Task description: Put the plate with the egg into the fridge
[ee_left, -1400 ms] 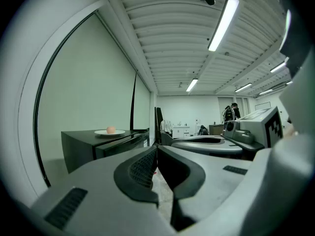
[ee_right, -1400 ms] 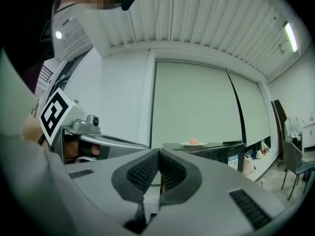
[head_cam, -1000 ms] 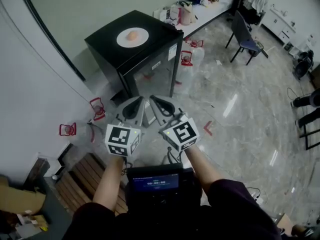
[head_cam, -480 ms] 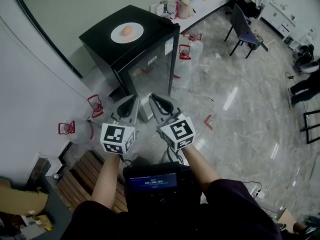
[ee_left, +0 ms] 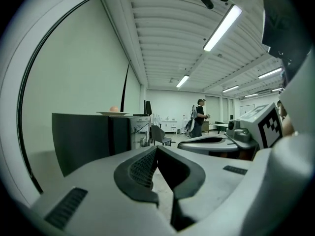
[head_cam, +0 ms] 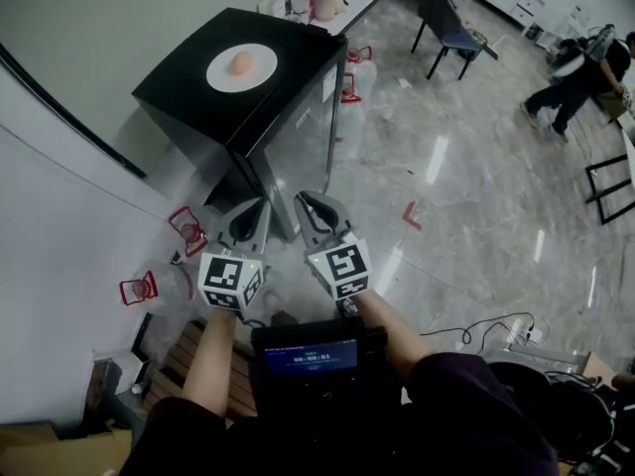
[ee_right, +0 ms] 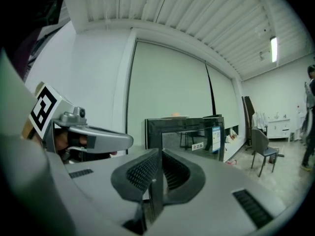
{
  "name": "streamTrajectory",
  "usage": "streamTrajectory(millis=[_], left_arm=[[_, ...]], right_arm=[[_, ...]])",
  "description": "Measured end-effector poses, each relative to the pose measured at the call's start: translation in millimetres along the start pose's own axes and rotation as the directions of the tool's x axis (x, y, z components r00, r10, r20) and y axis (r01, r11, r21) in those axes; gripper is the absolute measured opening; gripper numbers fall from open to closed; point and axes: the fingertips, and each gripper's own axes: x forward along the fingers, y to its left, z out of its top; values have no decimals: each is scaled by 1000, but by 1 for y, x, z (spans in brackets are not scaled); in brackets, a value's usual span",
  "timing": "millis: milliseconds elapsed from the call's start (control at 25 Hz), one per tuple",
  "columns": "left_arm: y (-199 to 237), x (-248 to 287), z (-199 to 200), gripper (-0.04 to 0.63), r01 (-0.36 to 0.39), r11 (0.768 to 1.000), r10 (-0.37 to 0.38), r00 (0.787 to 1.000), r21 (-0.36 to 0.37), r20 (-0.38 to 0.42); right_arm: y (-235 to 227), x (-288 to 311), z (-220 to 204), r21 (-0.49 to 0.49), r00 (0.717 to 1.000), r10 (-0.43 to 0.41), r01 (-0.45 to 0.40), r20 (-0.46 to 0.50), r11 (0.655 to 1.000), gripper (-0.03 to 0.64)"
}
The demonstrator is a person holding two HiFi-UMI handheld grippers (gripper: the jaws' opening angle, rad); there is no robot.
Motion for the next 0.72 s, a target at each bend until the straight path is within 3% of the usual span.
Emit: streamTrajectory(millis=[200, 360, 520, 640, 720], left_arm=[[42, -14, -25, 9, 65, 998, -65, 997, -3, -29], [66, -19, -46, 9, 102, 995, -102, 993, -3, -68], [78, -17, -68, 9, 127, 992, -127, 987, -9, -100], [82, -12, -82, 9, 151, 989, -150, 982, -4, -113], [86, -9, -87, 9, 163, 987, -163, 981, -12, -103]], right_arm=[[19, 21, -41, 0, 983, -170, 170, -69, 985, 9], [36, 40, -70, -11, 964, -228, 229, -136, 973, 9], [35, 60, -108, -38, 928, -301, 301, -221, 953, 16], [32, 76, -137, -29, 900, -329, 335, -286, 942, 89], [31, 88, -155, -19, 885, -342, 354, -317, 935, 95]])
